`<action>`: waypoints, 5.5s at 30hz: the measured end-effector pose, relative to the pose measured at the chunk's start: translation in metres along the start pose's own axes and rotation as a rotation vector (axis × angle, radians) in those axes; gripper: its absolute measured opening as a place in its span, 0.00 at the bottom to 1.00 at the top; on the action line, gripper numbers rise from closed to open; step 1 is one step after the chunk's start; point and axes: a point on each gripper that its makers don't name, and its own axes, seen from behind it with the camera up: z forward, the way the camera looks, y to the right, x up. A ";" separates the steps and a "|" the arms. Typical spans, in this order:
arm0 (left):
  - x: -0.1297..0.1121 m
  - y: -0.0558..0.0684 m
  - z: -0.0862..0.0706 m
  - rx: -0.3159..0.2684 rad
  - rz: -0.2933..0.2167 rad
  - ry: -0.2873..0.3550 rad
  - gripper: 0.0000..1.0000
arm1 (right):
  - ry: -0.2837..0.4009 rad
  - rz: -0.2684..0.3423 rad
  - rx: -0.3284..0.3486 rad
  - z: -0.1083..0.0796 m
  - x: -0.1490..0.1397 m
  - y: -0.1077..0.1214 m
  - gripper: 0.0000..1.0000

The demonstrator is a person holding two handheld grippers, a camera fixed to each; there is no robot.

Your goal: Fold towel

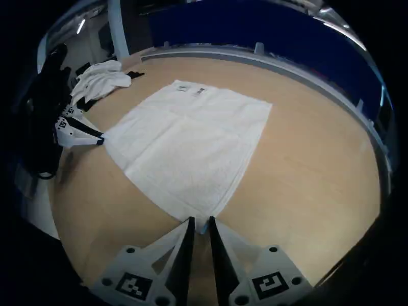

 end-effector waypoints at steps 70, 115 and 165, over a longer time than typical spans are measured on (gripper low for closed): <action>0.019 0.011 -0.023 -0.038 -0.014 0.031 0.11 | 0.018 -0.066 0.006 -0.035 0.022 0.003 0.08; 0.060 0.024 -0.078 -0.076 -0.212 -0.007 0.11 | 0.109 -0.031 0.014 -0.095 0.084 0.013 0.07; 0.129 -0.056 0.044 0.024 -0.214 -0.002 0.14 | 0.083 0.082 -0.033 0.028 0.129 0.099 0.07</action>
